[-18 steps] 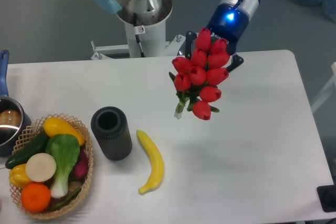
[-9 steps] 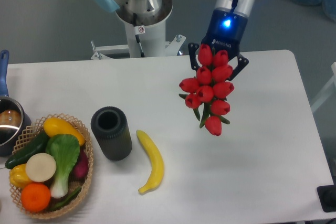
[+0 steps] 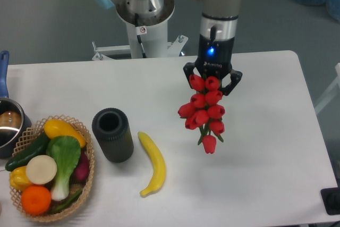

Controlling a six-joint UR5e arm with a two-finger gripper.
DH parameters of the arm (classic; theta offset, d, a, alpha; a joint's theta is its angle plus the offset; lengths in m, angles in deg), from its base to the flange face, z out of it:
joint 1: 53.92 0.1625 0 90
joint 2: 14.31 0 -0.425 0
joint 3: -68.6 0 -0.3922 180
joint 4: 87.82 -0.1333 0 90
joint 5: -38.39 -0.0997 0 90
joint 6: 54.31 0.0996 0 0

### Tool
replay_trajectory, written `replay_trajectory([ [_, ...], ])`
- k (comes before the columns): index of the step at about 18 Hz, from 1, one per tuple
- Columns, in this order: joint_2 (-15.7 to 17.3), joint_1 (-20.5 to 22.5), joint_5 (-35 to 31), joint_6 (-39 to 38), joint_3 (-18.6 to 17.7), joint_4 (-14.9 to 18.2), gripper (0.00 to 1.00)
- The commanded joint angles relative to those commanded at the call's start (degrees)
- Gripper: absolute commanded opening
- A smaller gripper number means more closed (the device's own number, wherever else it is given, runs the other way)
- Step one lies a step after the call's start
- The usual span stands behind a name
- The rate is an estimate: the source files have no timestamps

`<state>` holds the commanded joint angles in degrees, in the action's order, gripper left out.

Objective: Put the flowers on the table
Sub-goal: 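Rotate the gripper to hang the tulips blooms-down and lower them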

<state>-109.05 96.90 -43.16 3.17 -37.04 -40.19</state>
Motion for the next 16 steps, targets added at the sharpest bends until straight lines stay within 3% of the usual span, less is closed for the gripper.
replay_trajectory([
  [10, -8.26, 0.18, -2.39, 0.97, 0.17, -0.26, 0.39],
  [16, -10.19, 0.61, -2.56, 0.62, 0.35, 0.09, 0.39],
])
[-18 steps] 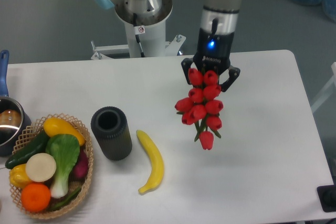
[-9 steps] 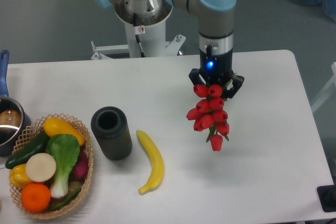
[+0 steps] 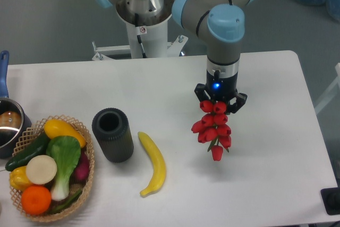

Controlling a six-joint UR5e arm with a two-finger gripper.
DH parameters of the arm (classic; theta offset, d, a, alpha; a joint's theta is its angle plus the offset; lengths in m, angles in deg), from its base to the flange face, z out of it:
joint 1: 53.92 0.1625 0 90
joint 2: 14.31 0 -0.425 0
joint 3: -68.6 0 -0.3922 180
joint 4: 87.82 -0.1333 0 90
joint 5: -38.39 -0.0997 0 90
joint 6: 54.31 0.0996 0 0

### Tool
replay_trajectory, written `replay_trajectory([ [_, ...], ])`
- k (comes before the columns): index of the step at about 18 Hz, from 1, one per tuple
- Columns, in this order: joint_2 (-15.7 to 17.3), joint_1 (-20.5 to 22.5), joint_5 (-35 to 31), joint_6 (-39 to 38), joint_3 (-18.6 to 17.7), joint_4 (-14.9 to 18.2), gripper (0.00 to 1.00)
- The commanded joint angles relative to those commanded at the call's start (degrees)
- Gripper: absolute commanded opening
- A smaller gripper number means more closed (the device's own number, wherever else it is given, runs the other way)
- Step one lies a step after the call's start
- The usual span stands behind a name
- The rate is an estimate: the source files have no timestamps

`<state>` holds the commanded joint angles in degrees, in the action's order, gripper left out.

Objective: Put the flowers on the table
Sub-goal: 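Rotate the gripper to hang the tulips blooms-down and lower them, then lower the tulips onto the table beside the banana and open the gripper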

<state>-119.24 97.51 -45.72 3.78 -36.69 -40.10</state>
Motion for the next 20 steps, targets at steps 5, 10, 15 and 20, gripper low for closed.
replay_trajectory([
  [5, -3.17, 0.79, 0.26, 0.09, -0.44, 0.09, 0.39],
  [10, -5.63, 1.58, 0.18, 0.0, -0.88, 0.09, 0.4],
  [15, -7.39, 1.85, 0.09, -0.09, -0.97, 0.0, 0.45],
  [20, -8.53, 2.81, 0.26, 0.18, -0.44, -0.26, 0.62],
])
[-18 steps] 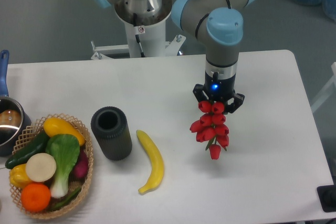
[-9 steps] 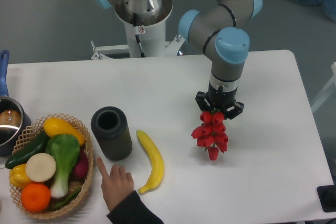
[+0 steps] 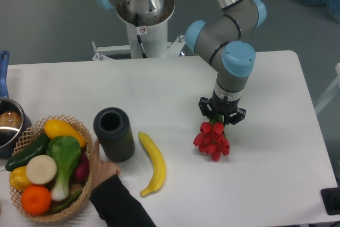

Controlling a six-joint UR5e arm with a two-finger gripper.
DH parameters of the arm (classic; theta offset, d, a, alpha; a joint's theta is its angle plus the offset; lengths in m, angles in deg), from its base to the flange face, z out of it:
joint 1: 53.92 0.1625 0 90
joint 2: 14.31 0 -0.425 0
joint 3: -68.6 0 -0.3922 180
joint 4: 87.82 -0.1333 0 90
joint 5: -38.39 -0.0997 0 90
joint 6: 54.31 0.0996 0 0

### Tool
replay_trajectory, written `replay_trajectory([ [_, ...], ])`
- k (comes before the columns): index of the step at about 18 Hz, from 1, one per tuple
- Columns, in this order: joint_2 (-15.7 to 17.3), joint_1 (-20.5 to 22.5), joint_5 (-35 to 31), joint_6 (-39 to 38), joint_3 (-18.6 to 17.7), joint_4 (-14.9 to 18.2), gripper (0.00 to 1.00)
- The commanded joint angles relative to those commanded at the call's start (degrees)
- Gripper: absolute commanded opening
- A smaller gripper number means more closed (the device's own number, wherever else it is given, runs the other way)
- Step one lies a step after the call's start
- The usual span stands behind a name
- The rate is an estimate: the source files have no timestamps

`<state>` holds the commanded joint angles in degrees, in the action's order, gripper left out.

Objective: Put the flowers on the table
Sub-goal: 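Lower the tulips onto the table beside the banana and open the gripper, then lift the open gripper up away from the tulips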

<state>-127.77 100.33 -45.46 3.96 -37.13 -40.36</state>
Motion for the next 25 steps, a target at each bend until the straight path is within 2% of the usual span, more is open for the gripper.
replay_trajectory([
  [3, 0.0, 0.62, 0.17, 0.0, 0.27, 0.0, 0.78],
  [4, 0.0, 0.7, 0.18, 0.09, 0.35, 0.0, 0.87],
  [6, -0.35, 0.7, 0.17, 0.0, 0.44, -0.09, 0.91],
  [7, -0.44, 0.79, 0.18, 0.0, 0.44, -0.09, 0.97],
  [19, -1.32, 3.07, 0.09, 0.35, 2.03, -0.09, 1.0],
  [25, 1.84, 2.64, 0.53, 0.61, 1.15, 0.44, 1.0],
])
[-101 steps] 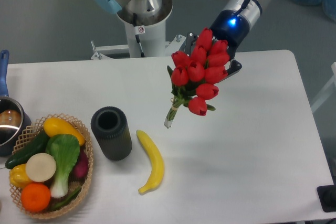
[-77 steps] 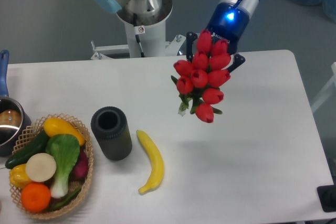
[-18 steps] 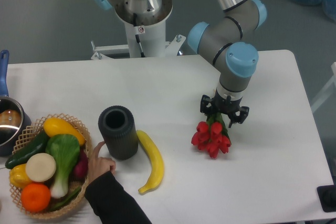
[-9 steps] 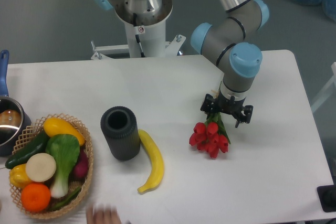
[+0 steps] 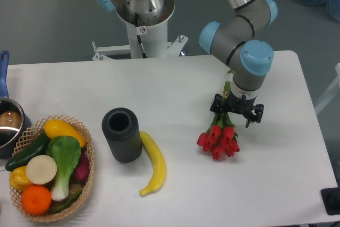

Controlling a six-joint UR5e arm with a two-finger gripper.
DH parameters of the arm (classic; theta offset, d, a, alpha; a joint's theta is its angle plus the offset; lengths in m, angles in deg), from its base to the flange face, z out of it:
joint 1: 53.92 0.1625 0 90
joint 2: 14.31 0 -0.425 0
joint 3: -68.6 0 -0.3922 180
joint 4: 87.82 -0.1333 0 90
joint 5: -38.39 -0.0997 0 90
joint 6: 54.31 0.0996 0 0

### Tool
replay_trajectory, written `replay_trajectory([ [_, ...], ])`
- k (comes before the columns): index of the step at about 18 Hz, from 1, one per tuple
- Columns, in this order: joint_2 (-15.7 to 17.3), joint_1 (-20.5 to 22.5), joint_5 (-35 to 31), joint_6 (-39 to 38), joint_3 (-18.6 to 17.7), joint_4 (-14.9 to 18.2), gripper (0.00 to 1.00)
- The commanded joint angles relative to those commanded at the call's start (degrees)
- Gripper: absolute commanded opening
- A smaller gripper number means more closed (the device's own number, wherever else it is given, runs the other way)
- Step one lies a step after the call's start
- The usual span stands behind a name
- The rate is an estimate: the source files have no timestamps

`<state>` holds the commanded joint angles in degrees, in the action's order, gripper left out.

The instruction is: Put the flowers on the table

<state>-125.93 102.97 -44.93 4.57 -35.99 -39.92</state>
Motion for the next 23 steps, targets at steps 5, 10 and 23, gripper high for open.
replay_trajectory([
  [5, 3.52, -0.88, 0.09, -0.09, -0.18, 0.09, 1.0],
  [10, 4.93, -1.49, -0.17, 3.14, 1.66, 0.35, 1.0],
  [23, 5.37, 1.14, 0.09, 19.86, 4.31, 2.02, 1.0],
])
